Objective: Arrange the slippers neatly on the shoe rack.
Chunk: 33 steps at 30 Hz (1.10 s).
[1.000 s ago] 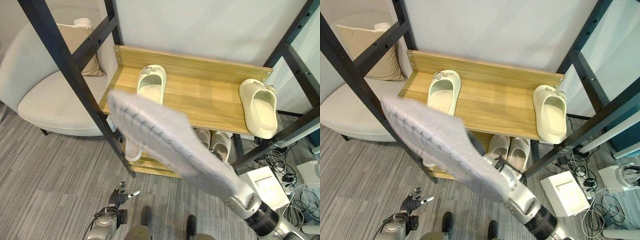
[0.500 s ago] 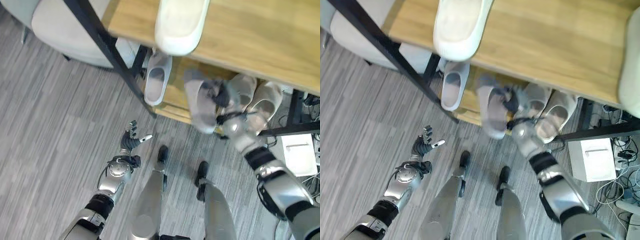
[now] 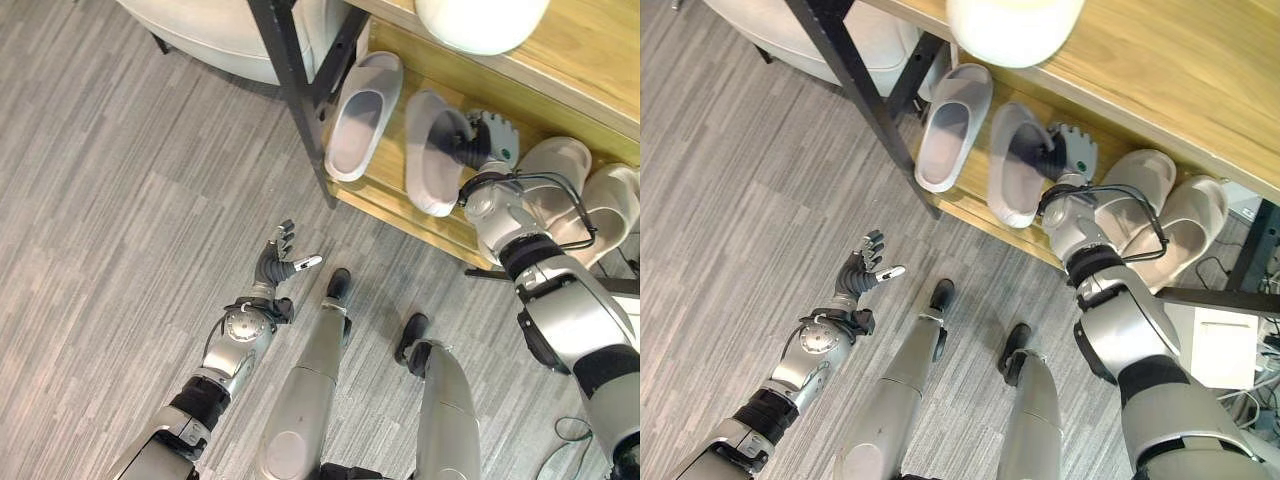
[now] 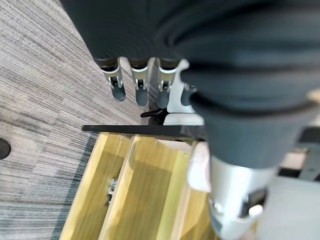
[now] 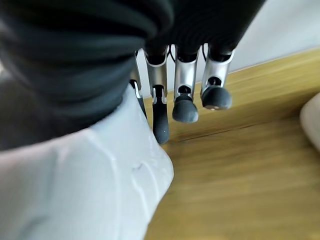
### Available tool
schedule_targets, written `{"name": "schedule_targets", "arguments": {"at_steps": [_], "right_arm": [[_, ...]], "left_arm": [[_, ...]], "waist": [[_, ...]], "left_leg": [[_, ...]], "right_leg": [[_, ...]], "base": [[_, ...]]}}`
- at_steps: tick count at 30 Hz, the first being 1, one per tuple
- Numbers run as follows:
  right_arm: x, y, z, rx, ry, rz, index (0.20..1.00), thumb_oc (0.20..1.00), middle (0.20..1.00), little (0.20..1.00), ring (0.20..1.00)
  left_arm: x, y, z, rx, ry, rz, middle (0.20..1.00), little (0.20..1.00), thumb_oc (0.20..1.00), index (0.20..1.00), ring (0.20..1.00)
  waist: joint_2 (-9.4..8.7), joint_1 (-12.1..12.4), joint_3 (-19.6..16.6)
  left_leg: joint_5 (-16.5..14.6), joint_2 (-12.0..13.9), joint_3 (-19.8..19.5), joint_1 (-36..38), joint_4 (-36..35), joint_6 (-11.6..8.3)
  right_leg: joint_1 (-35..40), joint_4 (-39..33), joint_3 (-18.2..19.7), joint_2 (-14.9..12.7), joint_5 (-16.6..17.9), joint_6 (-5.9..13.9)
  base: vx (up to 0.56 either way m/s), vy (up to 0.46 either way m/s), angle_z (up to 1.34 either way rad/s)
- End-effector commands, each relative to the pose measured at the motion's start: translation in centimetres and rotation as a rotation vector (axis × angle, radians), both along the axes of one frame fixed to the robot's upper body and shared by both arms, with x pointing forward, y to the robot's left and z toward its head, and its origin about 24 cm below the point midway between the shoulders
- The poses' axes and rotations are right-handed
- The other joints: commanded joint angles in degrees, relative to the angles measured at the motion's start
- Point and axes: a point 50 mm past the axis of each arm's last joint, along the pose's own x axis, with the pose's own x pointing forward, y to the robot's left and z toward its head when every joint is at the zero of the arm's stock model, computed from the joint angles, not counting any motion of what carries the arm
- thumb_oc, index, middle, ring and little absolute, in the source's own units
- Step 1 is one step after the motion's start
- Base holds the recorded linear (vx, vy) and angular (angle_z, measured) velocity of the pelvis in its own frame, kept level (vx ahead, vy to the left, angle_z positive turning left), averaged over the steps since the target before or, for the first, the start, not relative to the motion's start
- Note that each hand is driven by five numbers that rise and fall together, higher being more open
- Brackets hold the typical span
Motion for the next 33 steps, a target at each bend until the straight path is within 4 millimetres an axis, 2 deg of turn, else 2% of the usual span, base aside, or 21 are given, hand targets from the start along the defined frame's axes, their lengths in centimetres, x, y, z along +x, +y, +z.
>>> {"name": "schedule_targets", "arguments": {"at_steps": [1, 2, 3, 4, 7, 8, 9, 10, 13, 18, 20, 22, 25, 26, 28, 29, 30, 31, 32, 33], "right_arm": [[-0.3, -2.5, 1.5, -0.008, -0.019, -0.072, 1.000, 1.000, 1.000, 1.000, 1.000], [-0.2, -2.7, 1.6, 0.002, 0.014, -0.090, 1.000, 1.000, 1.000, 1.000, 1.000], [-0.2, -2.7, 1.5, 0.013, 0.026, -0.089, 1.000, 1.000, 1.000, 1.000, 1.000], [-0.1, -2.4, 1.5, 0.046, 0.016, -0.080, 1.000, 1.000, 1.000, 1.000, 1.000], [0.0, -1.6, 0.8, 0.072, 0.024, -0.024, 1.000, 1.000, 1.000, 1.000, 1.000], [0.1, -0.9, -0.1, 0.087, 0.049, 0.021, 1.000, 1.000, 1.000, 1.000, 1.000], [0.1, -0.6, -1.1, 0.135, 0.075, 0.030, 1.000, 1.000, 1.000, 1.000, 1.000], [0.1, -0.6, -1.1, 0.135, 0.075, 0.030, 1.000, 1.000, 1.000, 1.000, 1.000], [-0.1, 0.3, -2.8, 0.347, 0.046, 0.065, 1.000, 1.000, 1.000, 1.000, 1.000], [-0.7, 2.1, -6.2, 0.867, -0.015, 0.124, 1.000, 1.000, 1.000, 1.000, 1.000], [-0.8, 1.9, -6.6, 0.890, -0.001, 0.117, 1.000, 1.000, 1.000, 1.000, 1.000], [-0.9, 1.6, -8.1, 1.035, 0.035, 0.101, 1.000, 1.000, 1.000, 1.000, 1.000], [-1.0, 1.6, -8.9, 1.150, 0.062, 0.104, 1.000, 1.000, 1.000, 1.000, 1.000], [-1.0, 1.7, -9.3, 1.241, 0.067, 0.113, 1.000, 1.000, 1.000, 1.000, 1.000], [-0.7, 2.2, -8.8, 1.336, 0.048, 0.139, 1.000, 1.000, 1.000, 1.000, 1.000], [-0.6, 2.6, -8.4, 1.355, 0.046, 0.158, 1.000, 1.000, 1.000, 1.000, 1.000], [-0.6, 2.6, -8.4, 1.355, 0.048, 0.158, 1.000, 1.000, 1.000, 1.000, 1.000], [-0.1, 3.5, -6.8, 1.440, 0.004, 0.222, 1.000, 1.000, 1.000, 1.000, 1.000], [0.1, 3.9, -6.2, 1.482, -0.023, 0.237, 1.000, 1.000, 1.000, 1.000, 1.000], [0.2, 3.9, -5.5, 1.497, -0.041, 0.250, 1.000, 1.000, 1.000, 1.000, 1.000]], "left_arm": [[-0.3, -1.1, 0.9, -0.054, -0.049, -0.052, 1.000, 1.000, 1.000, 1.000, 1.000], [-0.3, -1.2, 1.0, -0.052, -0.047, -0.058, 1.000, 1.000, 1.000, 1.000, 1.000], [-0.3, -1.3, 0.9, -0.050, -0.044, -0.060, 1.000, 1.000, 1.000, 1.000, 1.000], [-0.3, -1.3, 0.9, -0.051, -0.044, -0.057, 1.000, 1.000, 1.000, 1.000, 1.000], [-0.1, -1.2, 1.2, -0.051, -0.053, -0.046, 1.000, 1.000, 1.000, 1.000, 1.000], [0.1, -1.1, 1.6, -0.054, -0.072, -0.041, 1.000, 1.000, 1.000, 1.000, 1.000], [0.1, -1.0, 1.7, -0.058, -0.078, -0.037, 1.000, 1.000, 1.000, 1.000, 1.000], [0.1, -1.0, 1.7, -0.058, -0.078, -0.037, 1.000, 1.000, 1.000, 1.000, 1.000], [0.1, -0.7, 2.2, -0.074, -0.097, -0.008, 1.000, 1.000, 1.000, 1.000, 1.000], [0.3, 0.1, 2.1, -0.065, -0.091, 0.051, 1.000, 1.000, 1.000, 1.000, 1.000], [0.3, 0.1, 2.2, -0.067, -0.092, 0.051, 1.000, 1.000, 1.000, 1.000, 1.000], [0.2, 0.1, 2.2, -0.063, -0.092, 0.036, 1.000, 1.000, 1.000, 1.000, 1.000], [0.1, 0.1, 2.2, -0.064, -0.089, 0.018, 1.000, 1.000, 1.000, 1.000, 1.000], [0.1, 0.1, 2.1, -0.066, -0.082, 0.009, 1.000, 1.000, 1.000, 1.000, 1.000], [0.0, 0.1, 1.9, -0.062, -0.072, 0.003, 1.000, 1.000, 1.000, 1.000, 1.000], [0.0, 0.1, 1.9, -0.055, -0.069, 0.000, 1.000, 1.000, 1.000, 1.000, 1.000], [0.0, 0.1, 1.9, -0.056, -0.068, 0.001, 1.000, 1.000, 1.000, 1.000, 1.000], [0.0, 0.1, 1.8, -0.049, -0.065, -0.003, 1.000, 1.000, 1.000, 1.000, 1.000], [0.0, 0.1, 1.7, -0.054, -0.059, 0.000, 1.000, 1.000, 1.000, 1.000, 1.000], [0.0, 0.1, 1.8, -0.058, -0.062, 0.000, 1.000, 1.000, 1.000, 1.000, 1.000]], "waist": [[2.15, 1.6, -3.4], [2.27, 2.0, -3.4], [2.21, 2.0, -3.4], [2.24, 2.0, -3.4], [2.14, 1.7, -3.4], [2.01, 1.4, -3.4], [1.83, 1.3, -3.4], [1.82, 1.2, -3.4], [1.58, 0.7, -3.3], [1.16, -0.3, -2.8], [1.20, -0.3, -2.7], [1.39, 0.1, -2.4], [1.74, 0.9, -2.3], [1.87, 1.4, -2.4], [2.13, 1.9, -2.3], [2.51, 2.2, -2.1], [2.33, 2.2, -2.3], [3.01, 2.8, -1.9], [2.91, 3.0, -2.1], [3.01, 3.1, -2.3]], "left_leg": [[-7.8, -1.3, 1.1, 2.0, 5.4, 2.91], [-8.2, -1.4, 1.1, 2.3, 5.9, 2.95], [-10.5, -1.5, 1.0, 2.9, 7.2, 2.97], [-10.7, -1.6, 0.9, 3.0, 7.6, 3.01], [-11.0, -1.6, 0.8, 3.7, 7.9, 3.07], [-9.1, -1.5, 0.6, 4.0, 6.7, 3.08], [-9.2, -1.4, 0.6, 4.5, 6.5, 3.08], [-9.2, -1.4, 0.6, 4.5, 6.5, 3.09], [-9.1, -1.1, 0.8, 5.5, 5.8, 3.07], [-9.0, -0.8, 1.4, 6.5, 5.3, 3.07], [-8.9, -0.9, 1.3, 6.5, 5.2, 3.06], [-8.7, -0.9, 1.1, 6.4, 5.0, 3.01], [-8.2, -0.8, 1.1, 6.2, 4.5, 2.92], [-9.8, -0.9, 0.9, 6.7, 4.6, 2.83], [-9.3, -1.0, 0.7, 6.6, 3.8, 2.82], [-7.2, -1.0, 0.8, 6.0, 3.1, 2.79], [-9.1, -1.0, 0.8, 6.6, 3.5, 2.79], [-6.9, -1.1, 0.8, 6.1, 2.7, 2.85], [-8.7, -1.2, 0.6, 6.8, 3.0, 2.88], [-8.7, -1.3, 0.6, 6.9, 2.8, 2.89]], "right_leg": [[3.5, -2.4, 2.0, 2.7, 1.5, 1.85], [3.6, -1.6, 1.9, 2.7, 1.0, 1.71], [4.3, -0.4, 2.1, 2.6, -0.9, 1.96], [4.5, -0.1, 2.2, 2.5, -1.3, 1.80], [5.2, 0.5, 2.0, 2.4, -2.0, 1.58], [5.5, -0.3, 1.7, 2.4, -0.6, 1.02], [6.0, -0.5, 1.6, 2.5, -0.6, 0.96], [6.0, -0.5, 1.6, 2.5, -0.6, 0.96], [6.7, -0.9, 1.7, 2.6, -0.5, 0.83], [7.3, -1.3, 2.1, 2.7, -0.5, 0.63], [7.4, -1.5, 2.1, 2.7, -0.5, 0.61], [7.5, -1.7, 2.0, 2.7, -0.4, 0.62], [7.4, -2.3, 1.7, 2.7, 0.0, 0.66], [7.9, -2.4, 1.9, 2.6, -1.4, 1.07], [7.9, -3.2, 1.8, 2.5, -0.9, 1.24], [7.2, -3.8, 1.4, 2.4, 0.8, 1.02], [7.8, -3.4, 1.8, 2.5, -0.7, 1.30], [7.2, -4.0, 1.3, 2.5, 1.0, 1.03], [7.9, -3.8, 1.6, 2.6, -0.6, 1.30], [8.1, -3.9, 1.6, 2.5, -0.7, 1.33]], "base": [[0.05, -0.018, 0.08], [0.12, -0.022, 0.12], [0.13, -0.026, 0.14], [0.12, -0.028, 0.11], [0.01, -0.016, 0.07], [-0.04, -0.013, 0.09], [-0.05, -0.011, 0.12], [0.00, -0.005, 0.12], [0.00, 0.001, 0.02], [-0.01, 0.009, -0.03], [-0.03, -0.001, -0.09], [-0.05, -0.013, -0.09], [-0.01, -0.027, 0.01], [0.06, -0.055, 0.01], [-0.03, -0.027, 0.01], [0.00, 0.000, 0.00], [-0.10, 0.014, 0.04], [0.09, -0.028, 0.07], [0.01, -0.009, 0.09], [0.11, -0.028, 0.04]]}}
